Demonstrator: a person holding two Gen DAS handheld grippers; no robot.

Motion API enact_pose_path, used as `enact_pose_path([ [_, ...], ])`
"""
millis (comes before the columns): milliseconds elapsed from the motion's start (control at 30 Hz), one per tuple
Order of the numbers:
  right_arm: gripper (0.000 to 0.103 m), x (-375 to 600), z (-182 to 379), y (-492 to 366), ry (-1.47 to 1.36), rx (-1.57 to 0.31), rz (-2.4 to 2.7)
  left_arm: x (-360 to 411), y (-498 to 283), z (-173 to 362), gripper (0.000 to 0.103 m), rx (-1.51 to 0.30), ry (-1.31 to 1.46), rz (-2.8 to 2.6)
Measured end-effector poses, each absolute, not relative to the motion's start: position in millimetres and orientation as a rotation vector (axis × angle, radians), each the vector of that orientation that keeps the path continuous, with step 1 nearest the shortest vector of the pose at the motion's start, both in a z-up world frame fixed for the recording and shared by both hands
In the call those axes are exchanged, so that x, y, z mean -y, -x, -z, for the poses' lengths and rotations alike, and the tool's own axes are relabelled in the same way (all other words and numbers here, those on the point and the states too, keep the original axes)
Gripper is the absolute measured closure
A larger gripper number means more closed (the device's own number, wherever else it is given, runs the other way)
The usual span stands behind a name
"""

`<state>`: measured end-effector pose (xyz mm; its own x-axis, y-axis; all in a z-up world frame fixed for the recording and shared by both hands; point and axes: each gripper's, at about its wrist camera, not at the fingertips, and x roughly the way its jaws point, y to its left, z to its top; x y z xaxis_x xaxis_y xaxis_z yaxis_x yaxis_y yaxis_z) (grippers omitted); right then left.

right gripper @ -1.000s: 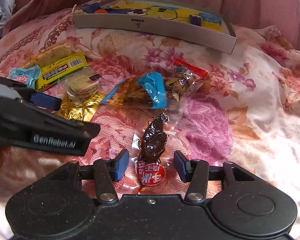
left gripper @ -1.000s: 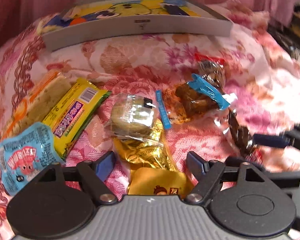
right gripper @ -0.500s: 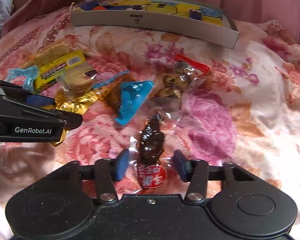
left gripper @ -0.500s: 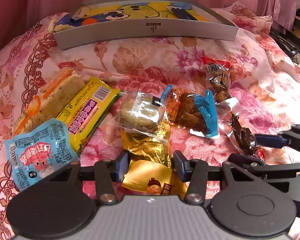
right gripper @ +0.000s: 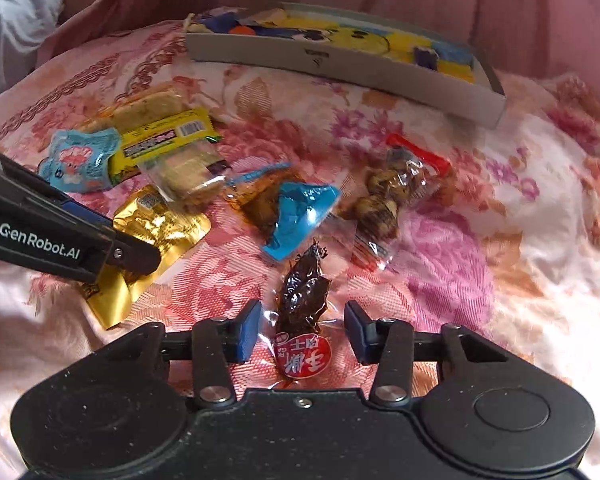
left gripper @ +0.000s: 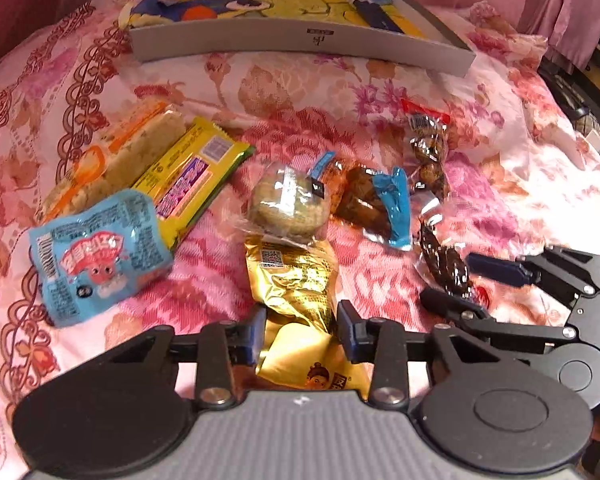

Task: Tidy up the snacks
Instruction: 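Grasp the brown chocolate candy with the right gripper while the left approaches the gold pastry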

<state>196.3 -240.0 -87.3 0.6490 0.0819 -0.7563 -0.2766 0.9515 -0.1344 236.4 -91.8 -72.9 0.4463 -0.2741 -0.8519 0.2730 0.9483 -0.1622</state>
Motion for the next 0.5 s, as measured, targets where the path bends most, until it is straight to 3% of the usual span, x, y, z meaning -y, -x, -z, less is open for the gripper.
enact_pose_path([
  [400,0.055,236.9,86.7,-190.9,0.29,-0.84,-0.195,113.7,-217.3,71.0,0.064,-1.005,-0.169,0.335],
  [500,0.053,245.6,91.2,-199.7,0.208,-0.895,-0.181,114.2,-223.4,77.3,0.057,-1.034,-0.156,0.325],
])
